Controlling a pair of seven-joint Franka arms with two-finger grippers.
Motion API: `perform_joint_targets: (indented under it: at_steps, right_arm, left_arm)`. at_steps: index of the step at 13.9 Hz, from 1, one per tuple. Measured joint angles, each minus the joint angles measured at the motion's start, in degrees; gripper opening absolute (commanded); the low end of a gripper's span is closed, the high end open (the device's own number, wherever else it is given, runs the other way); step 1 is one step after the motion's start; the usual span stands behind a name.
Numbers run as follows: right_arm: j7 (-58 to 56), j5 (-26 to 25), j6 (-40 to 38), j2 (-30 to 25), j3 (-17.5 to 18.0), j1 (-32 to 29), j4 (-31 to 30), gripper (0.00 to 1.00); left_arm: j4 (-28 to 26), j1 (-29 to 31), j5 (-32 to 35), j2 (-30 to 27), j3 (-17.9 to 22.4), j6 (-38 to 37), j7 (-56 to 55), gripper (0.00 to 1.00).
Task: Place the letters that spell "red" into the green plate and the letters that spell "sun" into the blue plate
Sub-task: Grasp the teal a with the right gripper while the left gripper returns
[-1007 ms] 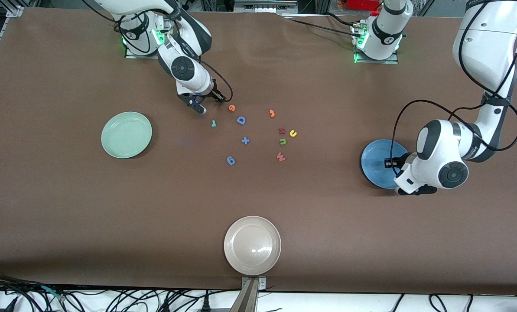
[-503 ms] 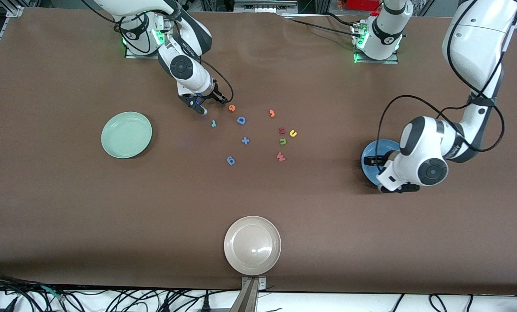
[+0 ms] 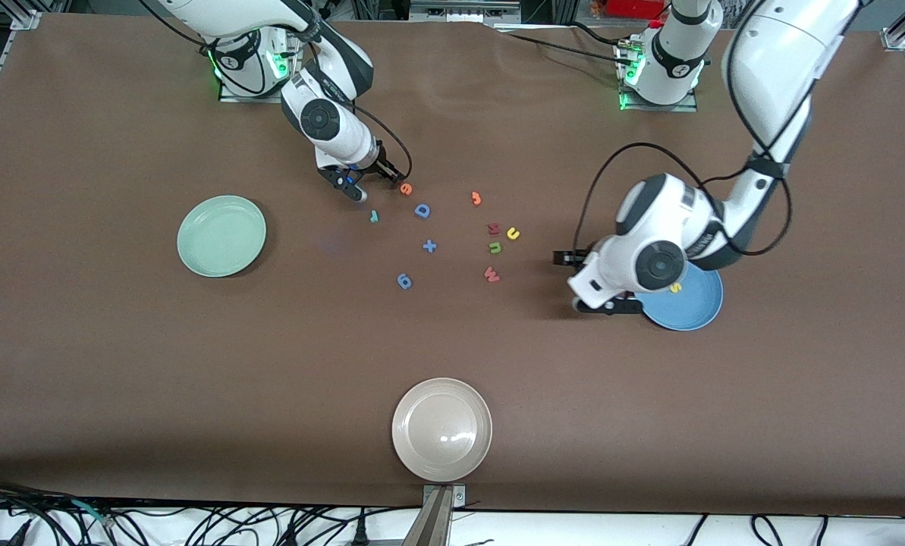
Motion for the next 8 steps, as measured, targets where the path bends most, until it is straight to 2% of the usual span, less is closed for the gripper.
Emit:
perform_joint_targets:
  at_steps: [1,4,5,8]
  right_arm:
    - [0.0,0.0,0.0,-0.1,0.0,0.0,0.0,0.26]
    - [0.1,0.0,-0.2,-0.7,0.3,0.0,0.0,0.04]
    - [0.1,0.0,-0.2,-0.6,0.3,-0.1,0.0,0.0]
    - [0.1,0.0,-0.2,-0.6,0.3,-0.1,0.0,0.0]
  left_arm:
    - [-0.1,-1.2,0.0,0.4,0.0,1.8,-0.2,1.0]
    - [-0.4,-4.4,-1.6,2.9,-0.1,7.2,-1.0,1.0]
    - [-0.5,-6.1,-2.0,3.9,-0.1,9.5,-2.7,1.0]
    - [-0.6,-10.3,-2.1,6.7,-0.1,14.5,-7.4,1.0]
